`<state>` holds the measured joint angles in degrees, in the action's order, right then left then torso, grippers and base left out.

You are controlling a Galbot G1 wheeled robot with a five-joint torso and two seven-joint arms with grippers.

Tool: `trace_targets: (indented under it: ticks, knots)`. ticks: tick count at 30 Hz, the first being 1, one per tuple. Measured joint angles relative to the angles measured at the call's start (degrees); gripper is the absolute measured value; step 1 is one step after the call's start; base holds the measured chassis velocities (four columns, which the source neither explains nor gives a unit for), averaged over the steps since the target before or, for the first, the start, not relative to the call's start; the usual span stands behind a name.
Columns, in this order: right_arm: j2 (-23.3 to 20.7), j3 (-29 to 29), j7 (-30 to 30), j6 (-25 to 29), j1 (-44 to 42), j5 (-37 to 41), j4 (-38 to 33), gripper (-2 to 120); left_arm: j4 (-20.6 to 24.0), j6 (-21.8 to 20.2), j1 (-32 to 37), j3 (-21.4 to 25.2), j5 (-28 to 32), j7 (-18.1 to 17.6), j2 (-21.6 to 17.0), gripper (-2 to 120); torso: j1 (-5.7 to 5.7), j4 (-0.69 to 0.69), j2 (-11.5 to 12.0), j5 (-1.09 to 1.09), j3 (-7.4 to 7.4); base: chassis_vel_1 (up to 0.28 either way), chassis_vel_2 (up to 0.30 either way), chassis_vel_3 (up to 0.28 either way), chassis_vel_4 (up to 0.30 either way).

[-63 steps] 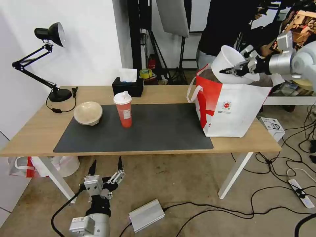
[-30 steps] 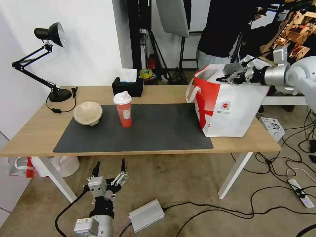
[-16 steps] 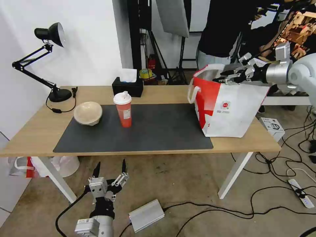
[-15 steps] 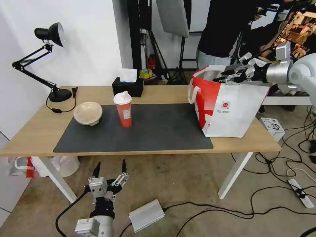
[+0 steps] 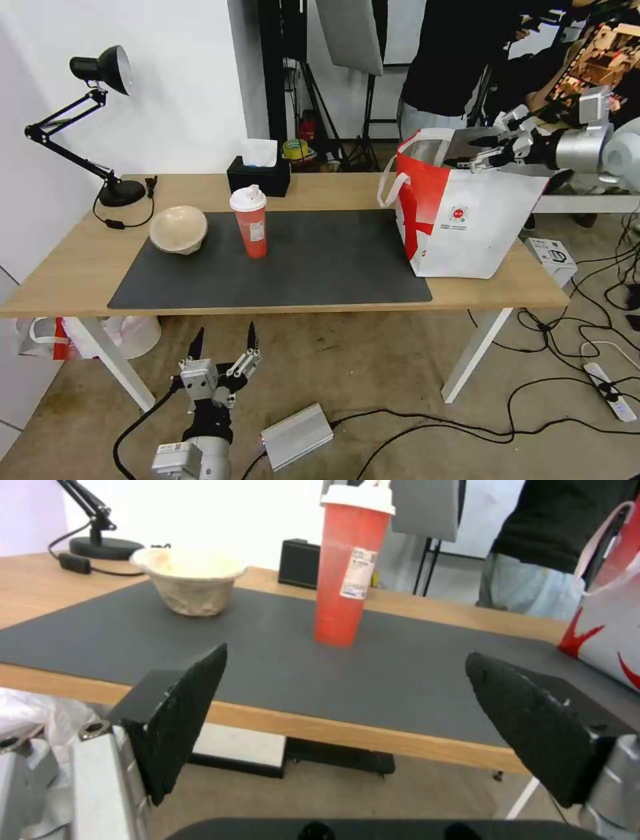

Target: Pick up the trash from the table and place it into the takeout bag.

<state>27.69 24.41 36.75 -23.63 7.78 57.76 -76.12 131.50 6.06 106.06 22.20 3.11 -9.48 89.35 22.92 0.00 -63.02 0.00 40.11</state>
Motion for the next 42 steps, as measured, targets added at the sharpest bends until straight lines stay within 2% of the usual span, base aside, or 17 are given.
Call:
trace_targets:
  ticks: [2,3,6,7,10,13,18,23,30,36,42]
  knots:
    - [-0.47,-3.59,-2.83,1.47,-3.19,1.31,-2.43,100,0.13,0.05,0.05,0.03,0.04,-0.03,-0.01,95,0.00,-0.01,0.00,0.00,0.00,0.000,0.000,0.000,0.000]
    - [-0.47,-3.59,-2.83,1.47,-3.19,1.31,-2.43,100,0.13,0.05,0.05,0.03,0.04,-0.03,-0.01,95,0.00,-0.01,0.00,0.00,0.00,0.000,0.000,0.000,0.000]
    - [-1.59,-9.43,-9.86,6.57,-9.71,5.59,-8.04,100,0.28,0.07,0.19,-0.05,0.03,-0.02,-0.08,95,-0.01,0.02,0.00,-0.02,0.00,0.000,0.000,0.000,0.000]
    - [-1.59,-9.43,-9.86,6.57,-9.71,5.59,-8.04,100,0.28,0.07,0.19,-0.05,0.03,-0.02,-0.08,95,-0.01,0.02,0.00,-0.02,0.00,0.000,0.000,0.000,0.000]
    - [-3.41,-16.08,-15.12,10.07,-18.02,6.92,-13.64,100,0.41,0.11,0.39,-0.08,-0.01,-0.02,-0.13,95,0.00,0.00,0.00,0.00,0.00,0.000,0.000,0.000,0.000]
    - [-4.64,-19.43,-17.23,12.62,-22.98,6.24,-16.66,100,0.48,0.21,0.42,-0.02,-0.02,-0.01,-0.18,95,-0.01,-0.02,0.00,0.01,0.00,0.000,0.000,0.000,0.000]
    - [-6.60,-21.52,-23.19,20.34,-28.59,5.29,-22.44,100,0.50,0.31,0.37,-0.21,-0.09,0.00,0.02,95,-0.01,0.00,0.00,0.00,0.00,0.000,0.000,0.000,0.000]
    - [-7.49,-21.75,-28.79,25.37,-30.10,5.05,-26.15,100,0.42,0.56,0.47,-0.49,-0.36,0.00,0.36,95,-0.01,-0.01,0.00,-0.01,0.00,0.000,0.000,0.000,0.000]
    - [-5.84,-23.85,-35.95,30.46,-32.84,3.01,-29.42,100,0.42,0.76,0.51,-0.41,-0.55,0.01,0.50,95,0.00,0.00,0.00,-0.01,0.00,0.000,0.000,0.000,0.000]
    - [-1.83,-28.36,-46.00,34.80,-40.00,-2.02,-35.74,100,0.46,0.83,0.55,-0.21,-0.68,0.00,0.58,95,0.00,0.00,0.00,-0.01,0.00,0.000,0.000,0.000,0.000]
    - [0.95,-31.54,-53.79,35.81,-47.20,-6.54,-41.72,100,0.37,1.12,0.76,-0.29,-1.19,0.00,1.06,95,-0.01,0.01,0.00,-0.01,0.00,0.000,0.000,0.000,0.000]
